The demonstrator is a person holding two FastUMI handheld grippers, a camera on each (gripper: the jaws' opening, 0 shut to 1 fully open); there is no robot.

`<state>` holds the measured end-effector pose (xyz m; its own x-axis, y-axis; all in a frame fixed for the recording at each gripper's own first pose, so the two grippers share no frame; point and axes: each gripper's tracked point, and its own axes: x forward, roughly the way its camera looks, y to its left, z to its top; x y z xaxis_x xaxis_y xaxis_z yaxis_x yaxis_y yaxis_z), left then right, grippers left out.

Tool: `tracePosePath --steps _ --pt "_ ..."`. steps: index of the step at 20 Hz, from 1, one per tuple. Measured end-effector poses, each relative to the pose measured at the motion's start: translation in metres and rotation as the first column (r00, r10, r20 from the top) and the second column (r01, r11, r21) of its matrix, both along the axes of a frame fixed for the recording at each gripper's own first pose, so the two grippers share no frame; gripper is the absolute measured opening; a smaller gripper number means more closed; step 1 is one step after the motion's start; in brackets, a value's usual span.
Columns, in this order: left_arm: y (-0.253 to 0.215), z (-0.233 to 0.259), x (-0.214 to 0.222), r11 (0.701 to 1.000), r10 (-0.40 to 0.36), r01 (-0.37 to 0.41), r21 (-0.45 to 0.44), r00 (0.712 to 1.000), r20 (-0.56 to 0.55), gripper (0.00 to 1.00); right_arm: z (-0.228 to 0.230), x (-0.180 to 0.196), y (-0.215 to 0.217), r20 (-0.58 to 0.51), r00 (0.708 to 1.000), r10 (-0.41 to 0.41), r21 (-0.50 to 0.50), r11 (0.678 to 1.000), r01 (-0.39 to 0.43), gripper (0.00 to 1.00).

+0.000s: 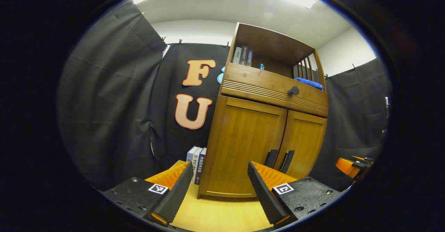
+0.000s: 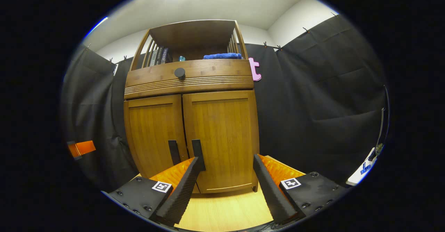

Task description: Open the right door of the double-door shoe cabinet with the right hand, and open the left door with the left hand.

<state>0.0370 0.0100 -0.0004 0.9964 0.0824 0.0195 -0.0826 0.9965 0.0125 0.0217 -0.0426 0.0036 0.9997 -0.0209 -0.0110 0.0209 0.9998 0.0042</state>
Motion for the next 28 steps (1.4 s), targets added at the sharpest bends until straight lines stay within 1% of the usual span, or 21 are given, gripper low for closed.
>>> tracePosePath --steps 1,2,3,4,5,6,7,8,9,10,16,17,18,21,22,23,24,25,26,27,28 --pt "-0.001 0.000 0.003 1.000 0.002 -0.002 0.003 1.000 0.000 0.91 -0.001 0.002 -0.001 -0.008 1.000 0.002 -0.002 1.000 -0.002 1.00" --pt "-0.003 0.000 0.006 1.000 0.001 -0.001 0.012 1.000 -0.002 0.94 -0.002 0.004 -0.002 -0.012 1.000 0.006 -0.001 1.000 -0.006 0.99" --pt "-0.004 0.000 0.008 1.000 0.004 -0.004 0.025 1.000 -0.001 0.91 -0.001 0.005 -0.004 -0.010 1.000 0.006 0.001 1.000 -0.006 0.99" --pt "-0.004 0.001 0.010 0.999 0.011 -0.011 0.034 1.000 -0.001 0.91 -0.002 0.008 -0.006 -0.008 1.000 0.005 0.001 1.000 -0.005 0.99" --pt "-0.004 0.000 0.011 0.999 0.019 -0.019 0.035 1.000 -0.001 0.91 -0.005 0.012 -0.007 -0.015 1.000 0.006 -0.001 1.000 -0.006 0.98" --pt "-0.007 0.000 0.012 1.000 0.016 -0.016 0.027 1.000 -0.001 0.94 -0.010 0.015 -0.007 -0.028 1.000 0.012 0.000 1.000 -0.012 0.98" --pt "-0.012 -0.002 0.013 1.000 0.008 -0.008 0.017 1.000 -0.005 0.91 -0.013 0.019 -0.007 -0.038 0.999 0.019 0.003 1.000 -0.018 0.98" --pt "-0.015 -0.003 0.014 1.000 0.003 -0.003 0.011 1.000 -0.008 0.94 -0.014 0.023 -0.006 -0.043 0.999 0.024 0.006 1.000 -0.024 0.98" --pt "-0.016 -0.003 0.014 1.000 0.003 -0.003 0.012 1.000 -0.010 0.95 -0.015 0.028 -0.003 -0.043 0.999 0.030 0.005 1.000 -0.030 0.98" --pt "-0.016 -0.004 0.014 1.000 0.008 -0.008 0.018 1.000 -0.012 0.92 -0.015 0.033 -0.001 -0.042 0.998 0.036 0.002 0.999 -0.036 0.98" --pt "-0.011 -0.007 0.011 0.999 0.038 -0.037 0.019 0.999 -0.022 0.91 -0.021 0.066 0.019 -0.044 0.996 0.081 -0.010 0.997 -0.082 0.99" --pt "-0.011 -0.006 0.011 0.999 0.040 -0.040 0.018 0.999 -0.021 0.91 -0.024 0.072 0.023 -0.044 0.995 0.088 -0.009 0.996 -0.088 0.91" --pt "-0.011 -0.006 0.010 0.999 0.041 -0.041 0.019 0.999 -0.021 0.91 -0.027 0.078 0.026 -0.047 0.994 0.094 -0.009 0.995 -0.095 0.99" --pt "-0.011 -0.007 0.005 0.998 0.050 -0.049 0.029 0.998 -0.029 0.94 -0.031 0.098 0.039 -0.050 0.992 0.116 -0.011 0.993 -0.116 0.99" --pt "-0.011 -0.007 0.004 0.998 0.050 -0.050 0.028 0.998 -0.030 0.94 -0.032 0.105 0.044 -0.046 0.991 0.125 -0.013 0.992 -0.126 0.91" --pt "-0.012 -0.007 0.003 0.998 0.050 -0.049 0.027 0.998 -0.032 0.91 -0.033 0.113 0.049 -0.043 0.990 0.134 -0.016 0.991 -0.135 0.99" --pt "-0.012 -0.007 0.001 0.998 0.050 -0.049 0.026 0.998 -0.034 0.94 -0.037 0.119 0.051 -0.046 0.990 0.136 -0.022 0.990 -0.138 0.99" --pt "-0.011 -0.007 0.000 0.998 0.050 -0.049 0.026 0.998 -0.036 0.94 -0.041 0.125 0.053 -0.051 0.989 0.139 -0.024 0.990 -0.140 0.99" --pt "-0.010 -0.007 -0.001 0.998 0.050 -0.049 0.027 0.998 -0.037 0.91 -0.045 0.132 0.056 -0.057 0.988 0.141 -0.025 0.990 -0.142 0.91" --pt "-0.010 -0.006 -0.002 0.998 0.051 -0.050 0.027 0.998 -0.037 0.94 -0.048 0.139 0.060 -0.062 0.988 0.142 -0.028 0.989 -0.144 0.99" --pt "-0.009 -0.006 -0.003 0.998 0.050 -0.049 0.025 0.998 -0.036 0.91 -0.053 0.145 0.062 -0.069 0.987 0.144 -0.033 0.989 -0.146 0.99"
